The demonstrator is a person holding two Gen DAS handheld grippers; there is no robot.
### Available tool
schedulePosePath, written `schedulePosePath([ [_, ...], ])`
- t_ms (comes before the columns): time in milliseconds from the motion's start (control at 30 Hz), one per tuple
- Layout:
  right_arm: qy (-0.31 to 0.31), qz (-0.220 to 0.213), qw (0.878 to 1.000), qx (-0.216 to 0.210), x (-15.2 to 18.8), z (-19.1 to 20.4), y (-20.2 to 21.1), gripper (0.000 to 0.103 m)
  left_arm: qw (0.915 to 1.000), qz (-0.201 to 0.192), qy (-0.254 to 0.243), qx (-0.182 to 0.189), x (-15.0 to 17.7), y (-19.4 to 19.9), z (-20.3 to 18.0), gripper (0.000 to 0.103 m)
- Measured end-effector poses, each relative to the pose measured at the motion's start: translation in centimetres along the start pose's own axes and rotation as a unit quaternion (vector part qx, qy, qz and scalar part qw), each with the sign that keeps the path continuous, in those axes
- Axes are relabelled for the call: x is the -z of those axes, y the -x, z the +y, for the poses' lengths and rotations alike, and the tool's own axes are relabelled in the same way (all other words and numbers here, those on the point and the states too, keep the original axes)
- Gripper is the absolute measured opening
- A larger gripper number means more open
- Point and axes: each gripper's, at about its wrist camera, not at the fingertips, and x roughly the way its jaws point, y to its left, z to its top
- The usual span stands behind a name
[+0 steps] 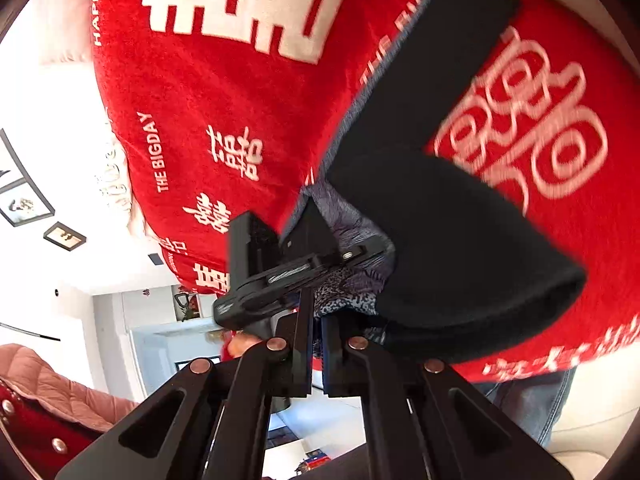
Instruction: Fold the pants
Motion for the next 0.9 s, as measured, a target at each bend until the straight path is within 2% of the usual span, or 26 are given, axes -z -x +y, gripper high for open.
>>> schedulePosePath([
  [133, 0.033, -0.020, 0.999, 0.015, -4.4, 1.9, 1.7, 0.003, 0.9991, -0.037, -0.019, 0.004, -3.6, 1.3, -3.0, 0.014],
  [300, 0.085, -0.043, 0.993, 0.064, -11.5, 3.7, 2.8, 0.003, 0.9970, -0.060, -0.048, -0.012, -9.0, 0.4, -5.6, 0.014],
  [500, 0.133, -0.041, 0.975, 0.176, -20.0, 3.0, 0.0, 0.003, 0.9942, -0.063, -0.068, -0.055, -13.2, -2.9, -6.1, 0.015],
  [600, 0.130, -0.032, 0.965, 0.226, -23.1, 0.8, -2.1, 0.003, 0.9921, -0.058, -0.068, -0.088, -14.5, -3.7, -6.0, 0.036],
  [633, 0.131, -0.030, 0.962, 0.237, -23.8, 0.4, -2.6, 0.004, 0.9913, -0.061, -0.068, -0.095, -14.7, -3.5, -6.0, 0.040],
  [700, 0.140, -0.024, 0.951, 0.275, -25.2, -0.4, -3.9, 0.004, 0.9876, -0.079, -0.069, -0.116, -14.7, -2.5, -6.0, 0.068],
  [767, 0.144, -0.017, 0.943, 0.300, -25.9, -0.4, -4.5, 0.007, 0.9828, -0.103, -0.076, -0.134, -14.3, -1.1, -5.8, 0.071],
  [833, 0.155, -0.022, 0.936, 0.315, -26.2, 0.3, -4.5, 0.018, 0.9792, -0.114, -0.076, -0.150, -13.9, 0.1, -5.4, 0.071],
  [867, 0.162, -0.029, 0.934, 0.316, -26.1, 0.8, -4.2, 0.044, 0.9773, -0.117, -0.075, -0.159, -13.6, 0.5, -5.0, 0.071],
  [900, 0.170, -0.038, 0.933, 0.315, -25.9, 1.4, -3.7, 0.077, 0.9747, -0.121, -0.073, -0.173, -13.3, 0.9, -4.6, 0.071],
])
